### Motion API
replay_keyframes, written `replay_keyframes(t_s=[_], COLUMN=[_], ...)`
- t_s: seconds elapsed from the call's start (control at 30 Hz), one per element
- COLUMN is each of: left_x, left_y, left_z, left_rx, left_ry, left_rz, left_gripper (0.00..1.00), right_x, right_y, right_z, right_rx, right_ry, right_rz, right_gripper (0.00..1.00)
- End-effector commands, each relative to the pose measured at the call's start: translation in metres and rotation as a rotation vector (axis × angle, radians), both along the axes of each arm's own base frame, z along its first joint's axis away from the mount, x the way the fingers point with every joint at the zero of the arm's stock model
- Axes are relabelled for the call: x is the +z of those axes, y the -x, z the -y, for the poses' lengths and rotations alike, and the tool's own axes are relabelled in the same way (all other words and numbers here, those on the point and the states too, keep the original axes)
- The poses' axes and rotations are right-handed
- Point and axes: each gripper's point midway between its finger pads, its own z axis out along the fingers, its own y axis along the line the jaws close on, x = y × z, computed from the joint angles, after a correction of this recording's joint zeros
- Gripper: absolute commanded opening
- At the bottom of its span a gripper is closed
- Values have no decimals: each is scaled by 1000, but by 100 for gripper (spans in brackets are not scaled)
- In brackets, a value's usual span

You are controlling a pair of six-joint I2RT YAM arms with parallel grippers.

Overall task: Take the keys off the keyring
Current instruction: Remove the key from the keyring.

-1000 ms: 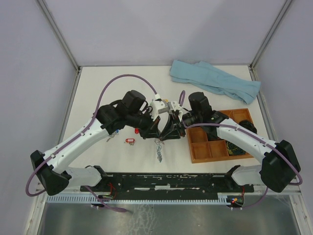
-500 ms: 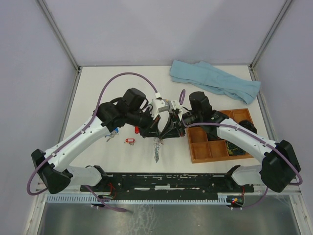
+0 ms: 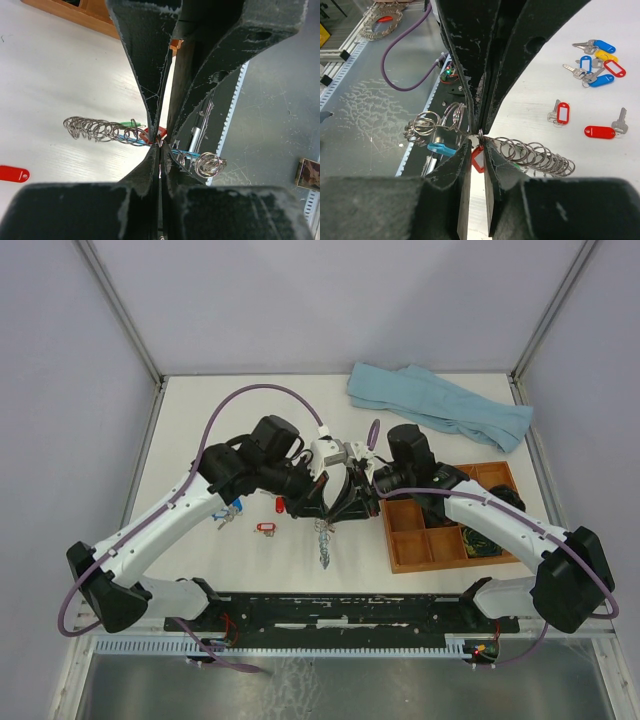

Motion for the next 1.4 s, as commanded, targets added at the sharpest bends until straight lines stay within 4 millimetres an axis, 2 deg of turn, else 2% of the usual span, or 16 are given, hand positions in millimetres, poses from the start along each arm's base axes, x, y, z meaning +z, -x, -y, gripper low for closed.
replay_keyframes(t_s=[0.0,0.2,0.37,0.47,0.6,0.7,0.77,0.93,1.07,1.17,1.23,1.33,1.37], left_x=[7,6,5,5,8,17,25,59,85,106,120,124,120], left_y=[2,2,3,2,-2,-8,-10,-12,-18,-23,-23,-17,-16], left_z=[11,11,10,10,12,14,13,11,-7,-30,-52,-70,-71], left_rx=[-74,-75,-77,-77,-61,-19,16,112,253,390,499,586,602], left_ry=[30,29,27,25,36,81,127,333,489,626,732,882,939], left_rz=[19,18,19,19,37,75,109,214,338,440,490,491,466], left_gripper=[3,3,3,3,3,14,29,40,43,49,56,57,55], right_x=[32,37,38,37,35,35,36,43,52,55,60,70,72], right_y=[0,0,-1,0,2,1,0,-5,-8,-12,-15,-22,-24], right_z=[-9,-10,-9,-9,-8,-7,-7,-7,-9,-10,-10,-10,-10], right_rx=[14,6,4,11,21,20,15,-11,-32,-53,-71,-110,-122], right_ry=[-78,-90,-91,-88,-86,-83,-87,-124,-160,-182,-201,-249,-264], right_rz=[35,21,22,21,32,34,31,0,-14,-19,-26,-37,-43], right_gripper=[23,23,15,1,1,1,1,1,1,1,1,1,1])
